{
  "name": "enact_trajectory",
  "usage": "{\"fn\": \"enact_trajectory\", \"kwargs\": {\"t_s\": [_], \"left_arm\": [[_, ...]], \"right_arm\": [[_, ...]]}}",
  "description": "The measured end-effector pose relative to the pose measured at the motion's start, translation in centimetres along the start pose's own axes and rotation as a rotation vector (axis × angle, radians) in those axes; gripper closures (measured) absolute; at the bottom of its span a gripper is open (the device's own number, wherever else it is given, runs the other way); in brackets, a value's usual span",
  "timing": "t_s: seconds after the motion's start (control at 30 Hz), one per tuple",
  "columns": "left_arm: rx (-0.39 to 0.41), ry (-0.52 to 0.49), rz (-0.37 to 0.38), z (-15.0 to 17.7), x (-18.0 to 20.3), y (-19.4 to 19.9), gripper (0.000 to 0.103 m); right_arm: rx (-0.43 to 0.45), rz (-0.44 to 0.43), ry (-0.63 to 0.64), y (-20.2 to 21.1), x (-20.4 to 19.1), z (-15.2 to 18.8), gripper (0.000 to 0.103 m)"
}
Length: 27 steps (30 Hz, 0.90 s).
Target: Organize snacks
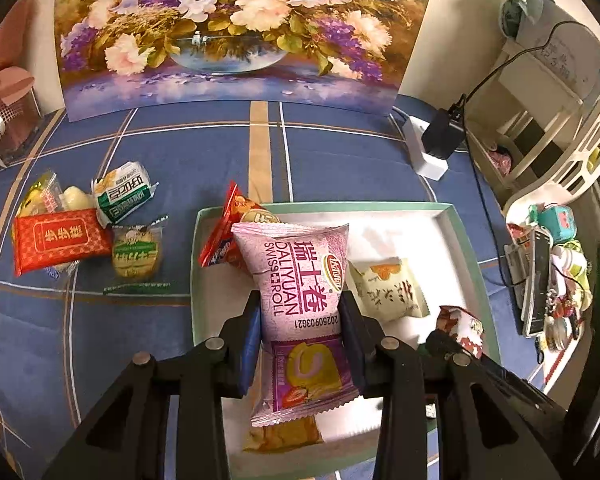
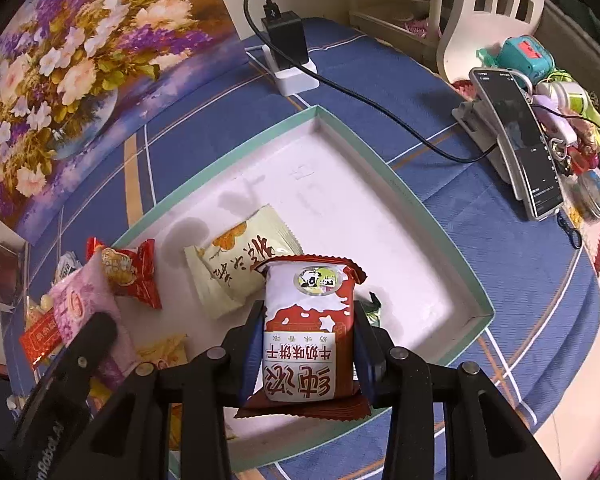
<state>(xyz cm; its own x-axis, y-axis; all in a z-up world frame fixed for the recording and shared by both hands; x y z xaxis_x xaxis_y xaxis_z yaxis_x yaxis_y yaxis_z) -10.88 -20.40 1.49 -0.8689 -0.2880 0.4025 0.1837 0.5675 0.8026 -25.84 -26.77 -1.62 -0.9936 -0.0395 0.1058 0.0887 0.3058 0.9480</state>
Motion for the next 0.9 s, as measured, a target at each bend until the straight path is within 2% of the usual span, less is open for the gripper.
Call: {"fn": "enact_trajectory", "kwargs": {"t_s": [0.9], "left_arm": [[-0.044, 0.044, 0.017, -0.8, -1.2, -4.7, 0.064]], "right_arm": [[0.005, 0.039, 0.021, -3.1, -1.2, -1.4, 0.061]]}}
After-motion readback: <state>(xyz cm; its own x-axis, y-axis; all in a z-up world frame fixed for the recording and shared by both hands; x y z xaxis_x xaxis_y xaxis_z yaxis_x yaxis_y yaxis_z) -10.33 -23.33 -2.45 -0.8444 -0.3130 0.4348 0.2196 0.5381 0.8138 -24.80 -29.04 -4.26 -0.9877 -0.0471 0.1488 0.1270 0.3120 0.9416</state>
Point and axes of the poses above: each gripper's, at about its wrist camera, not at the fingertips, and y roughly against the way its jaws point, x to its right, z to its underside, the point moved 5 cm from there along -y, roughly the way its jaws point, and after that the axes turned 15 degrees about z, right-handed, at the moved point
